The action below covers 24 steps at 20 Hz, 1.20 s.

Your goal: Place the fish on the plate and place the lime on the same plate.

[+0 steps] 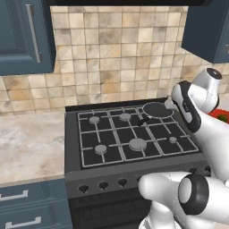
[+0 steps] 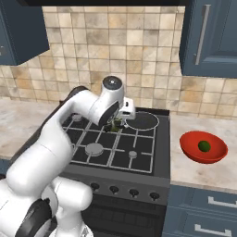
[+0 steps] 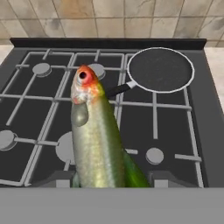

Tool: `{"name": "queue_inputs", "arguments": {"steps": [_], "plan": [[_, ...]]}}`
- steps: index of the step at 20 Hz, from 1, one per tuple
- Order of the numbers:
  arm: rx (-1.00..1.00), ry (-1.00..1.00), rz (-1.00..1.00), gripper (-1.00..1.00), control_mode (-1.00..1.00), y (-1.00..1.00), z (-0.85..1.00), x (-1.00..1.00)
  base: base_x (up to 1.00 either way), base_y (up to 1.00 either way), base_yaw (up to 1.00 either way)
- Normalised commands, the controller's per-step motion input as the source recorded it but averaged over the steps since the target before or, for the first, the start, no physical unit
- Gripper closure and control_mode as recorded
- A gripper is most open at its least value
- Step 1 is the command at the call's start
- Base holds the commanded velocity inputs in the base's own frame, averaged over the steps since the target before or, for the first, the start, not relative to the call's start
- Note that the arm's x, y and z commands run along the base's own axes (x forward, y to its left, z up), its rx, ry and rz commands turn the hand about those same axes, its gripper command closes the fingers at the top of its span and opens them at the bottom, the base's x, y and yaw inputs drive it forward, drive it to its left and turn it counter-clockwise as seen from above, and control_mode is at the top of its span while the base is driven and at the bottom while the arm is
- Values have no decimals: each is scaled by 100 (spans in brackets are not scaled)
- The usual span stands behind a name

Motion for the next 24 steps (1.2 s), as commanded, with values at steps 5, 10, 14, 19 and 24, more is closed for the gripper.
{"name": "queue_inputs", "arguments": {"steps": [5, 10, 14, 19, 24], "plan": [[0, -1, 0, 100, -100, 0, 0, -41, 0, 0, 0], [0, -1, 0, 100, -100, 0, -7, -48, 0, 0, 0], [0, 0, 0, 100, -100, 0, -20, -35, 0, 0, 0], [0, -1, 0, 100, -100, 0, -26, -28, 0, 0, 0], [0, -2, 0, 100, -100, 0, 0, -8, 0, 0, 0]]}}
